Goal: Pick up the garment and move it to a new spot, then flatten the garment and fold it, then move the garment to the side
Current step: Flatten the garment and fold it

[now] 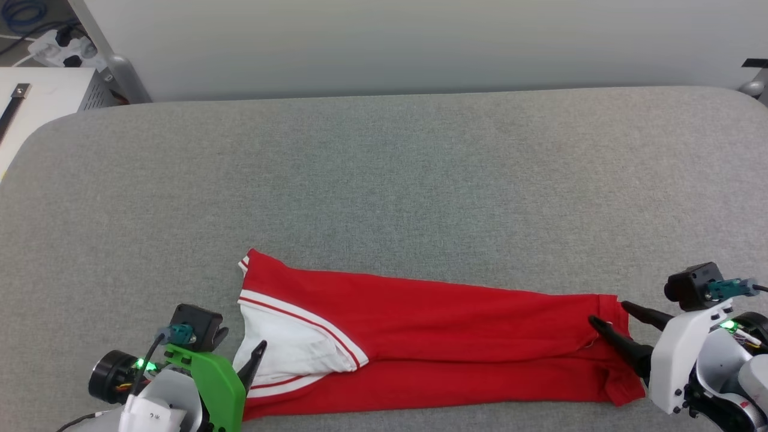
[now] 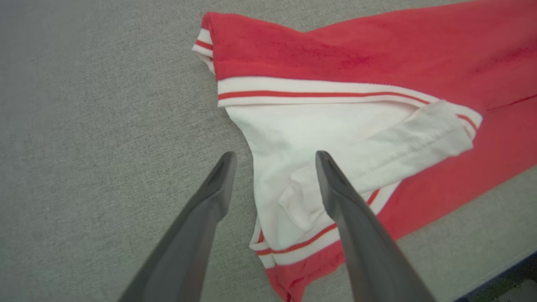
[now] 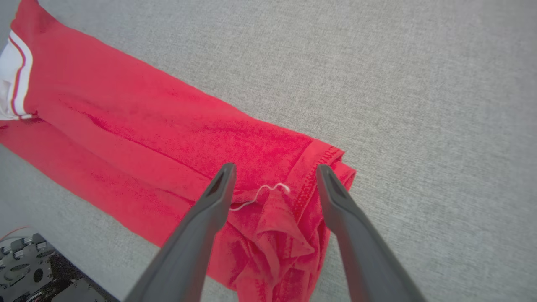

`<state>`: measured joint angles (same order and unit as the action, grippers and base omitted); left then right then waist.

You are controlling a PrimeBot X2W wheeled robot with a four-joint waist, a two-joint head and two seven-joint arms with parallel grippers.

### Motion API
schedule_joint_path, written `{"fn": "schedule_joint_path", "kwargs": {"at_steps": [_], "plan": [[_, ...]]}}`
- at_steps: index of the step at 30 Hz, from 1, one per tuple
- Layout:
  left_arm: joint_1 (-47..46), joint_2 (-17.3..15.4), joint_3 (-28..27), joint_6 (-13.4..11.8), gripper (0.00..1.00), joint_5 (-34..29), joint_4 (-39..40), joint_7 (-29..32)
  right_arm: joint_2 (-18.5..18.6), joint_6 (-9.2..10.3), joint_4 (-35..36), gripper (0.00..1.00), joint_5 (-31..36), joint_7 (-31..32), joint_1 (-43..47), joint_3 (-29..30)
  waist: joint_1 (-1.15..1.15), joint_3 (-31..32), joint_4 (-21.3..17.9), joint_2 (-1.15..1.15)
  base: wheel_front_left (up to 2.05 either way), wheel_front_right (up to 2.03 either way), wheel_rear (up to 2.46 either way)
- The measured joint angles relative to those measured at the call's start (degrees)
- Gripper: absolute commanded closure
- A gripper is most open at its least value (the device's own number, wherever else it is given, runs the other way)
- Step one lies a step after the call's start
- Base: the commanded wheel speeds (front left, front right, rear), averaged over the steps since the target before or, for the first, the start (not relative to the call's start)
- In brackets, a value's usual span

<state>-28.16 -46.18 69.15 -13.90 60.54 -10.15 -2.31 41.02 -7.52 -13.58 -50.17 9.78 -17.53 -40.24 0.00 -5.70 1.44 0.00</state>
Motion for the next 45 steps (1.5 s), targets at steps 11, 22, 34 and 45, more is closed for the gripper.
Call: {"fn": "schedule_joint_path", "kwargs": {"at_steps": [11,22,34,45], "plan": [[4.9,0.8,-8.3,-12.6,0.0,-3.5,3.0,-11.9,1.8,0.0,6.3,0.0,1.0,2.2,6.4,16.1,0.0,2.3,0.6,0.0,0.0,0.0,0.0],[15.7,7.2,-30.1,-18.9,0.0,-22.1,9.2,-12.3,1.3,0.0,8.3,0.0,-1.5,14.9,11.0,22.2,0.0,1.3,2.7,0.0,0.0,0.0,0.0],[24.8,20.5,-49.1,-14.4,0.0,-40.8,11.7,-12.3,-2.2,0.0,1.3,0.0,-0.7,20.8,10.6,22.7,0.0,-2.0,6.1,0.0,0.0,0.0,0.0],[29.5,30.4,-57.4,-8.0,0.0,-50.8,12.6,-12.3,-3.6,0.08,-0.5,0.0,-3.5,19.7,10.3,20.9,0.0,-4.4,7.9,0.0,0.0,0.0,0.0]]}}
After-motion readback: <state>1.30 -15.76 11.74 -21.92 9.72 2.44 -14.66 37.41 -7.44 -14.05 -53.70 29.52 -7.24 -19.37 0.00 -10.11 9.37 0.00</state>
